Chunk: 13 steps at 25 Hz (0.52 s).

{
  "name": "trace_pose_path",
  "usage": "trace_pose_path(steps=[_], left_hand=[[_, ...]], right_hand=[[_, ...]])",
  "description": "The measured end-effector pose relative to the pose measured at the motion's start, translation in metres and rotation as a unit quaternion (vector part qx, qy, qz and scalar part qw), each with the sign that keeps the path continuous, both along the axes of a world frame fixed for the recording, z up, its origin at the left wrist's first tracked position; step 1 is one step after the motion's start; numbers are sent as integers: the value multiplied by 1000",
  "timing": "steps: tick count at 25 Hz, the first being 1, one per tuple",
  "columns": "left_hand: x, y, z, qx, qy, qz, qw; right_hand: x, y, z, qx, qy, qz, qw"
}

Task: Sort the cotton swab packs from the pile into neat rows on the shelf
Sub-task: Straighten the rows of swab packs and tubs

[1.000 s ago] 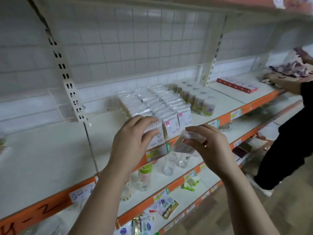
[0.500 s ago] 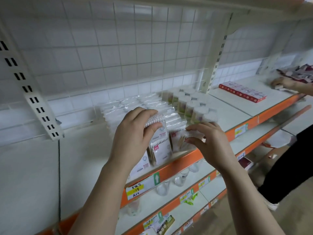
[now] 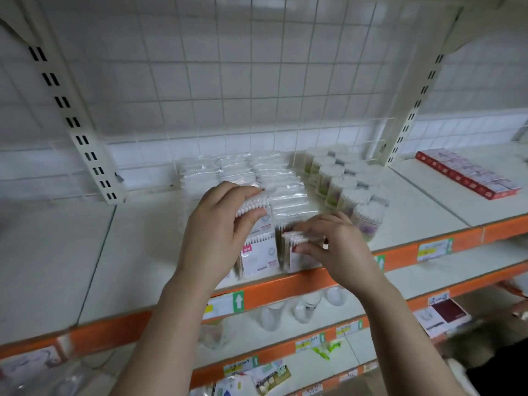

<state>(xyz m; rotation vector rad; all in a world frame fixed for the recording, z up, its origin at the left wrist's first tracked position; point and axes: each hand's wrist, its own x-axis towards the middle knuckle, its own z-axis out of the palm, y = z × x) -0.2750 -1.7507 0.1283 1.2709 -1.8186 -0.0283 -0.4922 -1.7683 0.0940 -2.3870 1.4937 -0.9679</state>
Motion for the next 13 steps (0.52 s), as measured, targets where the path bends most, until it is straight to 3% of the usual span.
trace_pose_path(steps=[7,13], left_hand=[[-4,20,2,-39,-8,88,995],[-12,31,7,-67,-7,114,991]], right_hand=[[-7,-18,-11,-16,-17,60,998],[-7,-23,-14,-42,-23,43,998]])
